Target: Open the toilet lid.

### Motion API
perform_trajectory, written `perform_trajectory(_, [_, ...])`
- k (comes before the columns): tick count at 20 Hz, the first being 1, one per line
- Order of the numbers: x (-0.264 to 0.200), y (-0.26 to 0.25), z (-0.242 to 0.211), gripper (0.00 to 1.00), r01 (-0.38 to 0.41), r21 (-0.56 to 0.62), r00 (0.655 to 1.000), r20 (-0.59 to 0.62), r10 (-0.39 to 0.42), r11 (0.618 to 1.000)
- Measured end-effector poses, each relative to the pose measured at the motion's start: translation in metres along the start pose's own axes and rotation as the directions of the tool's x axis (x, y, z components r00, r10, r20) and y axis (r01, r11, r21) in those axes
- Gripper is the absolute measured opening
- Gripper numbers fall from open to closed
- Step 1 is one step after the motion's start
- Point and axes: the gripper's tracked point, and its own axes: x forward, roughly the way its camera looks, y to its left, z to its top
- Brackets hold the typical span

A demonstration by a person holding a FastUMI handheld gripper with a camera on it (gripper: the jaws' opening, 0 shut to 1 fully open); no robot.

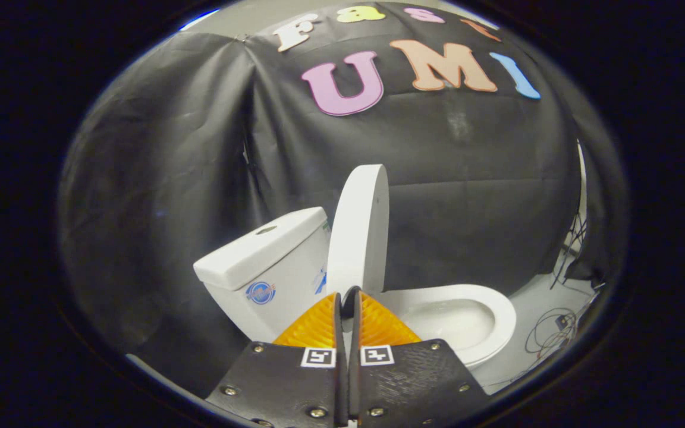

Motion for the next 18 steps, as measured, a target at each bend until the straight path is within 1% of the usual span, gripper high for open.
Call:
perform_trajectory(3, [0.002,0.015,0.002,0.01,0.0,-0.051,1.0,0.018,0.001,0.999])
perform_trajectory(10, [0.012,0.046,0.002,0.01,-0.085,-0.031,0.995,0.053,0.086,0.996])
perform_trajectory(14, [0.014,0.056,0.001,0.01,-0.095,-0.071,0.992,0.071,0.1,0.993])
perform_trajectory(18, [0.018,0.07,-0.002,0.02,-0.136,-0.04,0.987,0.08,0.139,0.99])
